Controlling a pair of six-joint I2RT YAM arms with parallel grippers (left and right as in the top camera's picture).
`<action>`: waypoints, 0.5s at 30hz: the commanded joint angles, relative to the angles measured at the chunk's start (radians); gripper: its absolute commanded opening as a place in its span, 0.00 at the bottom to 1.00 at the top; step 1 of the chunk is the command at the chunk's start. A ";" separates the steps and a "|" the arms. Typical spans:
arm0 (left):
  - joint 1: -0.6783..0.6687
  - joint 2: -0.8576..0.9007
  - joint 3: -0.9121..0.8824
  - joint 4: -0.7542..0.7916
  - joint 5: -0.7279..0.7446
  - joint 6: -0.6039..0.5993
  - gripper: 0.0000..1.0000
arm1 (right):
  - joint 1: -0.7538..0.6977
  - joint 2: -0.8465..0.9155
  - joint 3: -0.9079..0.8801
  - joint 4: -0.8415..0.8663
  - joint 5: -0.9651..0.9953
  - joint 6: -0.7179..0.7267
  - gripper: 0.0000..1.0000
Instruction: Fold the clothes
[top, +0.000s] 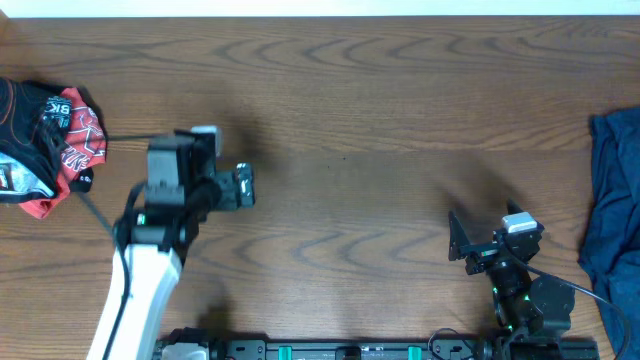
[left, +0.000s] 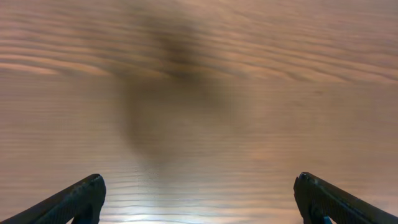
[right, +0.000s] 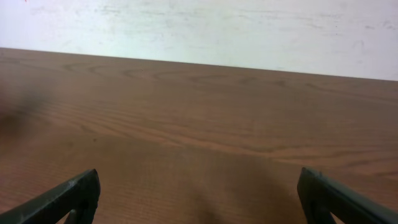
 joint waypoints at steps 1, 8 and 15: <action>0.003 0.066 0.050 -0.005 0.206 -0.005 0.98 | 0.008 -0.003 -0.003 -0.002 0.003 -0.012 0.99; 0.004 0.127 0.050 0.019 0.280 0.019 0.98 | 0.008 -0.003 -0.003 -0.002 0.003 -0.012 0.99; 0.003 0.128 0.050 0.016 0.217 0.022 0.98 | 0.008 -0.003 -0.003 -0.002 0.003 -0.012 0.99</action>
